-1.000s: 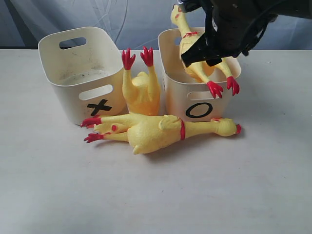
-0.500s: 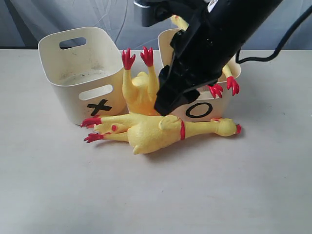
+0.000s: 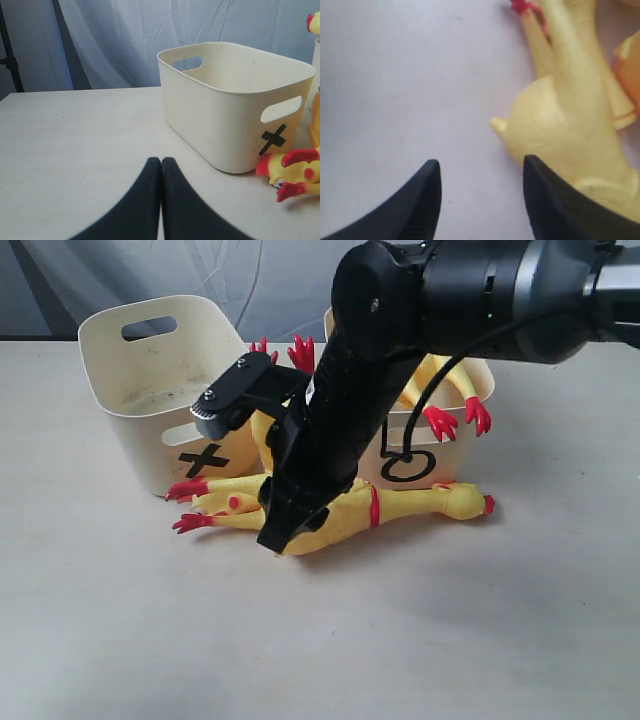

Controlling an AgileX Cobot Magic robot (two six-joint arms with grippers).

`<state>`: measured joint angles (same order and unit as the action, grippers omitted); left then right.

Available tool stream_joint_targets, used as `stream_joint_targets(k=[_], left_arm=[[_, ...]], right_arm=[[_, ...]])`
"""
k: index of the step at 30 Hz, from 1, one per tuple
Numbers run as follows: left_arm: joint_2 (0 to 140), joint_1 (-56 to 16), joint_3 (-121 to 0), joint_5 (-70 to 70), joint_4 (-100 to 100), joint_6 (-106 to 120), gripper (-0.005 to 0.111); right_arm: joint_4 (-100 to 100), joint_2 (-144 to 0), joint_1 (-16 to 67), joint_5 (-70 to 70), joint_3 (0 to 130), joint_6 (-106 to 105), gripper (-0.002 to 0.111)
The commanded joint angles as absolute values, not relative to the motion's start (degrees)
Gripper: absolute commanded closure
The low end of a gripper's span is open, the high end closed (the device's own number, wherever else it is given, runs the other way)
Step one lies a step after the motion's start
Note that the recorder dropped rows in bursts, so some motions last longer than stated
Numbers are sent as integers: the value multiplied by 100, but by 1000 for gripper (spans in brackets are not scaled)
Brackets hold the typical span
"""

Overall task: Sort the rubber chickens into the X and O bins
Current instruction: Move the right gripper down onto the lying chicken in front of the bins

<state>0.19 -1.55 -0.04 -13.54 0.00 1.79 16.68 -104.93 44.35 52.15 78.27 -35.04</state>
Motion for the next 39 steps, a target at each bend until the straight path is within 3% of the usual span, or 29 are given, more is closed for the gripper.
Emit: stream_joint_targets(k=[1,26,39], left_arm=[[0,-198,0,-1370,0,156,107],[0,-198,0,-1370,0,156,107],[0,-198,0,-1370,0,156,107]], right_arm=[[1401,-10489,4467,4615,7812,-3370,60],[1305,-10560,4467,3802,7812,-3281,60],[1351,-11263,4467,3654,7812,-3277,60]])
